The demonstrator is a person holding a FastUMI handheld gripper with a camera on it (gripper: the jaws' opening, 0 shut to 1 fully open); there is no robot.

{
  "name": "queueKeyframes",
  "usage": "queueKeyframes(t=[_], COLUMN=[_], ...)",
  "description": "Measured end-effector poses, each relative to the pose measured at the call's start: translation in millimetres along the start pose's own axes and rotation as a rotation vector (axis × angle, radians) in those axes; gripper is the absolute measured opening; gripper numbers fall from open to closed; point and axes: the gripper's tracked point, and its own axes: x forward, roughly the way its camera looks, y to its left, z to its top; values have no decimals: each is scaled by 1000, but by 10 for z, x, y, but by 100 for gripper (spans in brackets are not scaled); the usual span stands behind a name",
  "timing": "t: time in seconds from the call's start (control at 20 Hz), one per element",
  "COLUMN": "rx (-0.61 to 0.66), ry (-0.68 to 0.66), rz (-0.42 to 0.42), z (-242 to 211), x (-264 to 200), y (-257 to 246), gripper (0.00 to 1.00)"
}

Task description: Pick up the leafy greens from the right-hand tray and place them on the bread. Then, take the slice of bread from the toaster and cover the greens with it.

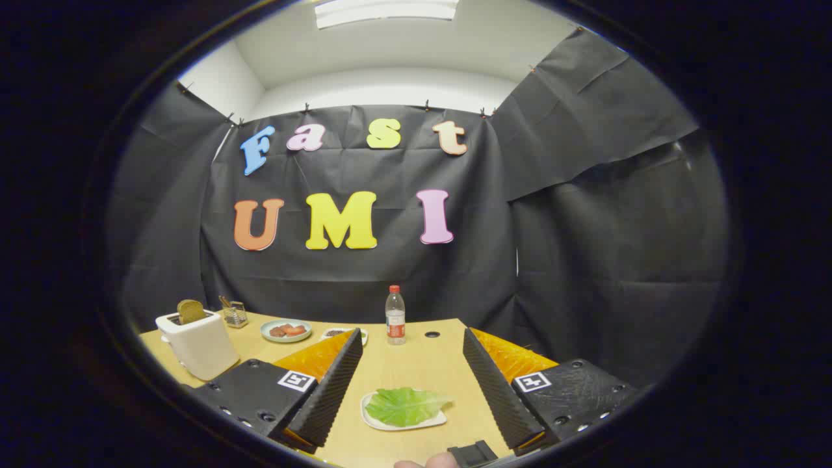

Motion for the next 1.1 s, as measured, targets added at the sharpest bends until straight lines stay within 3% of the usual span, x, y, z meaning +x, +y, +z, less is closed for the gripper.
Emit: queueKeyframes(t=[1.1], rx=[-76], ry=[15], rz=[19], z=[-35], x=[9], y=[74], gripper=[95])
